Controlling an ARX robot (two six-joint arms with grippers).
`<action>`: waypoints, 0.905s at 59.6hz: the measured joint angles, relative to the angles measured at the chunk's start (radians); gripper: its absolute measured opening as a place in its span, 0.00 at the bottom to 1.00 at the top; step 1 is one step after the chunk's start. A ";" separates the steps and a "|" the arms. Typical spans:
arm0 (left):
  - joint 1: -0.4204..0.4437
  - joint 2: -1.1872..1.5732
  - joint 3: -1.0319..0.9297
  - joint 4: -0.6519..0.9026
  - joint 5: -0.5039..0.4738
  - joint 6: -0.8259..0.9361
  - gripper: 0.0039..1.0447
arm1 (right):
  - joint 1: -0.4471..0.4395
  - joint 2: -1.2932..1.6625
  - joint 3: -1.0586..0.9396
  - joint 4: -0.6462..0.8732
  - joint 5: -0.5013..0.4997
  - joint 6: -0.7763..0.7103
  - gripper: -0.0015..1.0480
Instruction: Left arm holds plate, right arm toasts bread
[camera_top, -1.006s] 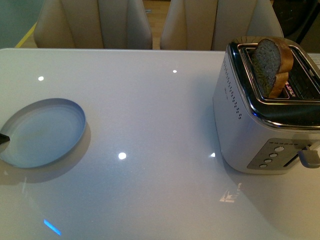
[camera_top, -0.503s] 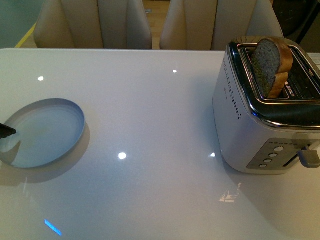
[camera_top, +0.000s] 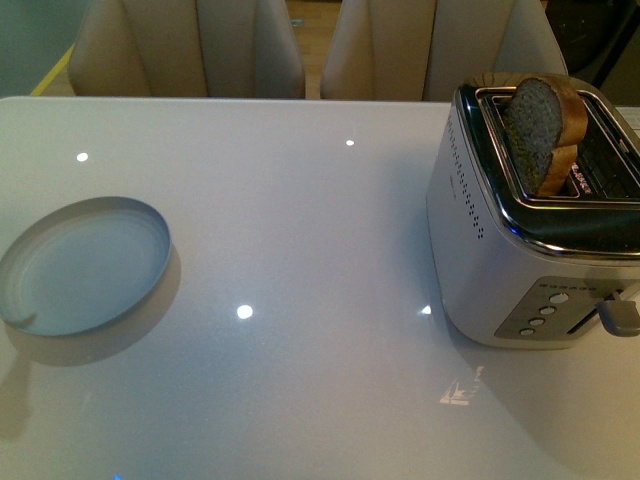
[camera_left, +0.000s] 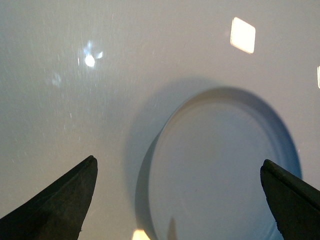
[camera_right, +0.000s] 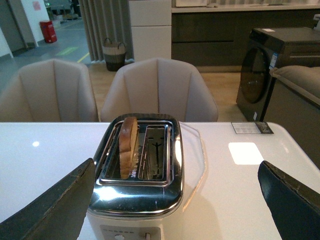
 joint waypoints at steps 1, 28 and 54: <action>-0.003 -0.011 -0.009 0.010 -0.002 0.000 0.93 | 0.000 0.000 0.000 0.000 0.000 0.000 0.91; -0.247 -0.544 -0.438 0.357 -0.108 -0.105 0.93 | 0.000 0.000 0.000 0.000 0.000 0.000 0.91; -0.454 -0.916 -0.765 0.592 -0.567 -0.058 0.51 | 0.000 0.000 0.000 0.000 0.000 0.000 0.91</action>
